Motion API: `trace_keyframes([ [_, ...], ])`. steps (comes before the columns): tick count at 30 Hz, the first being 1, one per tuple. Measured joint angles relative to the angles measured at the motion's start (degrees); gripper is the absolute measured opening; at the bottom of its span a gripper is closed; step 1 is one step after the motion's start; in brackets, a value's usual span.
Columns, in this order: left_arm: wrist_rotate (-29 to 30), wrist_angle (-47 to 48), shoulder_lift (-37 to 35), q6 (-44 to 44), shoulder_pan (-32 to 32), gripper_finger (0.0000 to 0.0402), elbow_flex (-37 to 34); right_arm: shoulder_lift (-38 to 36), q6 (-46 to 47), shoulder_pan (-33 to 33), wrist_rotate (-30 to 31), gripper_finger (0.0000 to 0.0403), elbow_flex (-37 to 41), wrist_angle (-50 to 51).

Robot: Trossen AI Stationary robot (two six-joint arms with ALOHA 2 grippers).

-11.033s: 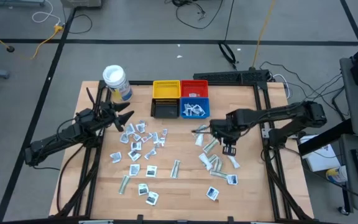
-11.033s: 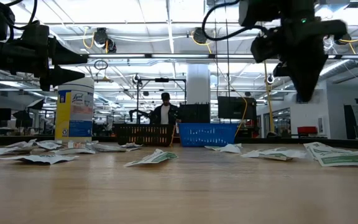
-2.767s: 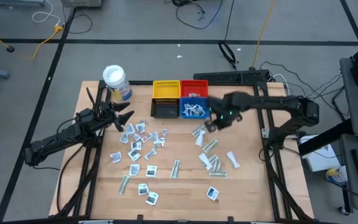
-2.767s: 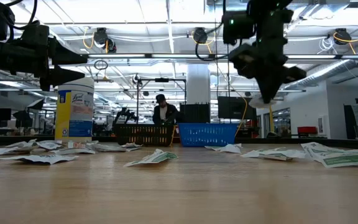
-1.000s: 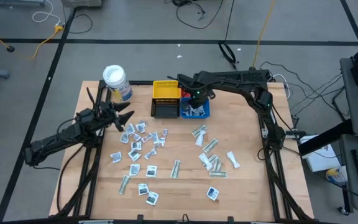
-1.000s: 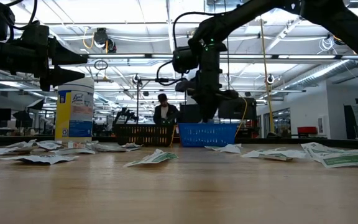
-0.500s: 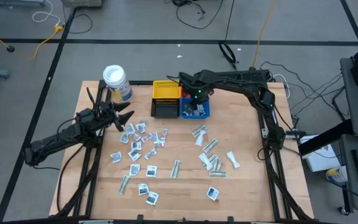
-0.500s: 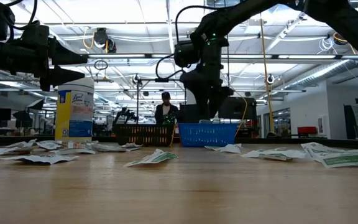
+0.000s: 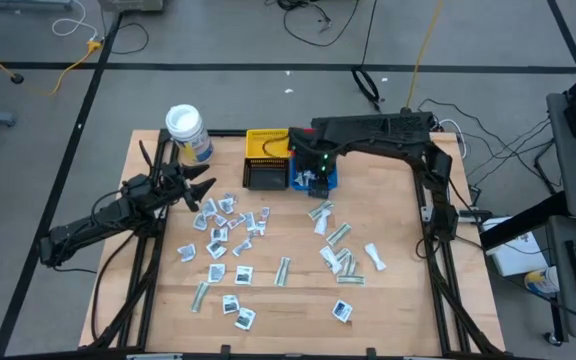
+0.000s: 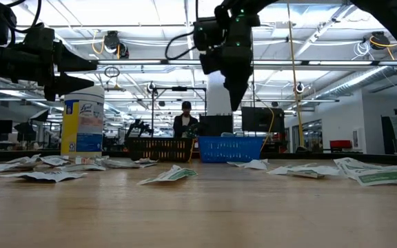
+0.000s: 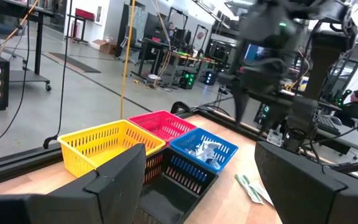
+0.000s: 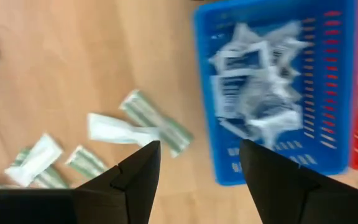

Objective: Pick & Place First Aid Supplies
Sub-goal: Put the blue alcohol pad into the blue basket

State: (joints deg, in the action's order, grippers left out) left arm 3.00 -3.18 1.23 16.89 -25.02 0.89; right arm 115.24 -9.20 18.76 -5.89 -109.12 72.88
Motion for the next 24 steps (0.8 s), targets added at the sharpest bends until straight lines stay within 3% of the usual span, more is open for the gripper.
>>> trace_keyframes([
  [16, 0.0, 0.0, 0.0, 0.01, 0.0, 0.0306, 0.0, -0.75, 12.21, -23.23, 0.07, 0.0212, 0.01, 3.19],
  [24, 0.01, 0.0, 0.0, -0.01, 0.0, 0.0306, -0.02, -1.43, 22.77, -35.91, 0.05, 0.0212, 0.01, 3.36],
])
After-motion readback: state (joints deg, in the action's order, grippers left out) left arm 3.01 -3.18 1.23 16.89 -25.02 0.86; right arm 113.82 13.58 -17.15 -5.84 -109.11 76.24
